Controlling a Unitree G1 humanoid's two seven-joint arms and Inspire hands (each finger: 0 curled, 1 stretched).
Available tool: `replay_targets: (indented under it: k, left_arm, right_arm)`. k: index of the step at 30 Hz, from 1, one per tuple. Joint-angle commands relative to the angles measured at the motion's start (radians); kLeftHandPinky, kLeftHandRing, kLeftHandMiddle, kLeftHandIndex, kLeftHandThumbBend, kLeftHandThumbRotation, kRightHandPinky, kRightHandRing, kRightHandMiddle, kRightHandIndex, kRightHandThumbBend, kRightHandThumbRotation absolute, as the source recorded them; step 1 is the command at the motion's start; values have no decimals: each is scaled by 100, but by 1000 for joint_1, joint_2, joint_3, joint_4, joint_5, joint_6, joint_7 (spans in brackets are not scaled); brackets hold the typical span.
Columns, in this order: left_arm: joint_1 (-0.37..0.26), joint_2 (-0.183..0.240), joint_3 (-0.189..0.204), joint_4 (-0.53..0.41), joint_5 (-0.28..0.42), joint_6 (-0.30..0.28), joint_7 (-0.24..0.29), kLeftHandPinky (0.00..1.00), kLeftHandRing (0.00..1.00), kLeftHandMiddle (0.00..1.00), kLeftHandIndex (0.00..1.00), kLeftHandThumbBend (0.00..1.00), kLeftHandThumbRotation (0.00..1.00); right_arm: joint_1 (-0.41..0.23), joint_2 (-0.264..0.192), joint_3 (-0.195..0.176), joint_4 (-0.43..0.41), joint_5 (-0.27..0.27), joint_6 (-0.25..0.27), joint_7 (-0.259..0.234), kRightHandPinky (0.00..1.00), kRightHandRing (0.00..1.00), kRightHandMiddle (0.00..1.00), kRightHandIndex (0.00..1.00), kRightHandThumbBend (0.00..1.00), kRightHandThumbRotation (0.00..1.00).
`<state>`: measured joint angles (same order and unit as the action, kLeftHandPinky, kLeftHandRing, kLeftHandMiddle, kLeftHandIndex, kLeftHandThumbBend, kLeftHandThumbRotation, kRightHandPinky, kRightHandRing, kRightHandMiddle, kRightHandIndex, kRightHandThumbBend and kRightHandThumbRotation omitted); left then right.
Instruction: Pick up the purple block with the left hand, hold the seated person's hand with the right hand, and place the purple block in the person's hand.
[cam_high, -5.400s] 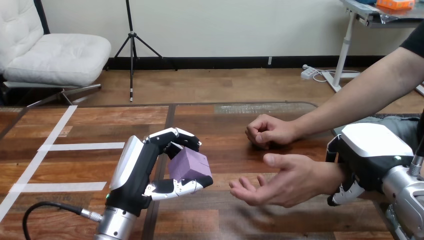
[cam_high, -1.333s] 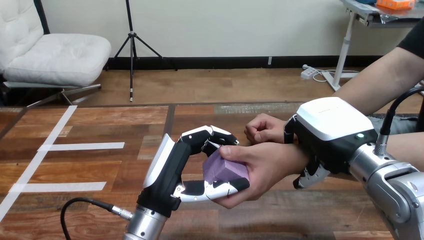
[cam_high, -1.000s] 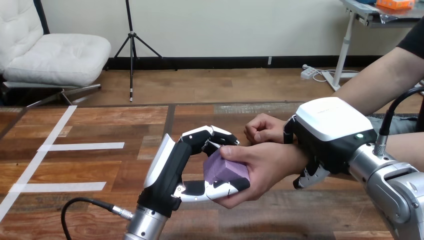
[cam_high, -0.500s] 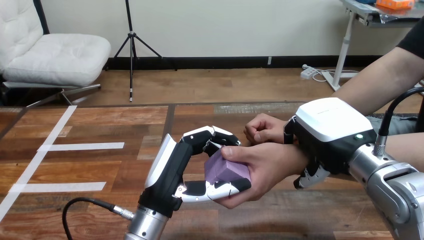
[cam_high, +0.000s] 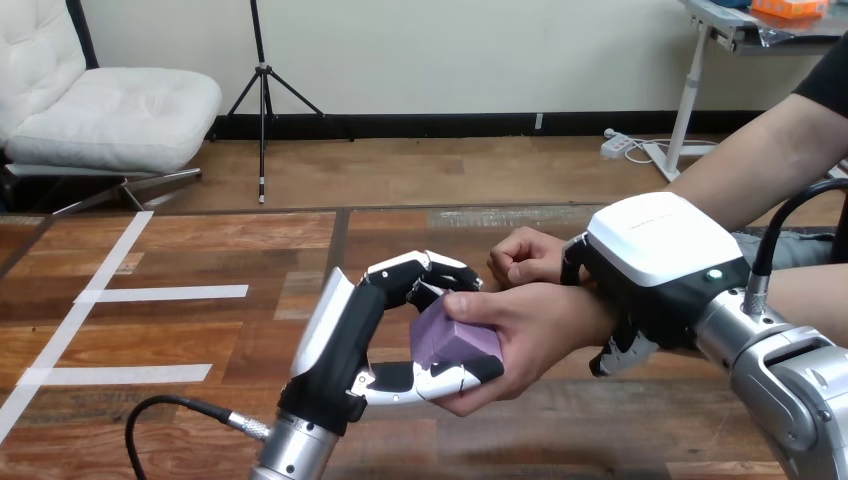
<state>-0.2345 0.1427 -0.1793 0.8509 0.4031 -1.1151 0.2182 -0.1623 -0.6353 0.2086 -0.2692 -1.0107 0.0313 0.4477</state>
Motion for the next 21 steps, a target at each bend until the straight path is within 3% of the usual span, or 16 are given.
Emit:
replay_targets:
  k: [1, 5, 6, 14, 21]
  left_arm:
    - [-41, 17, -5, -52, 60, -8, 25, 53, 59, 64, 65, 71, 27]
    - [-45, 32, -17, -53, 90, 2, 26, 63, 69, 73, 73, 74, 34]
    - [-45, 36, -20, -55, 97, 6, 25, 69, 75, 79, 78, 76, 39]
    - [-51, 56, -31, -61, 147, 9, 32, 91, 94, 96, 95, 83, 54]
    - [-54, 64, -36, -60, 179, 7, 56, 98, 99, 99, 99, 87, 63]
  right_arm:
    - [-45, -4, -8, -7, -15, -8, -42, 35, 46, 57, 64, 82, 0]
    - [-40, -4, -11, -7, -15, -11, -40, 41, 53, 62, 67, 81, 1]
    - [-39, -2, -12, -7, -13, -11, -40, 44, 57, 65, 69, 81, 1]
    - [-27, -1, -19, -2, -1, -23, -57, 50, 64, 73, 74, 82, 2]
    - [-17, 0, -24, -1, 10, -27, -65, 55, 69, 77, 77, 84, 2]
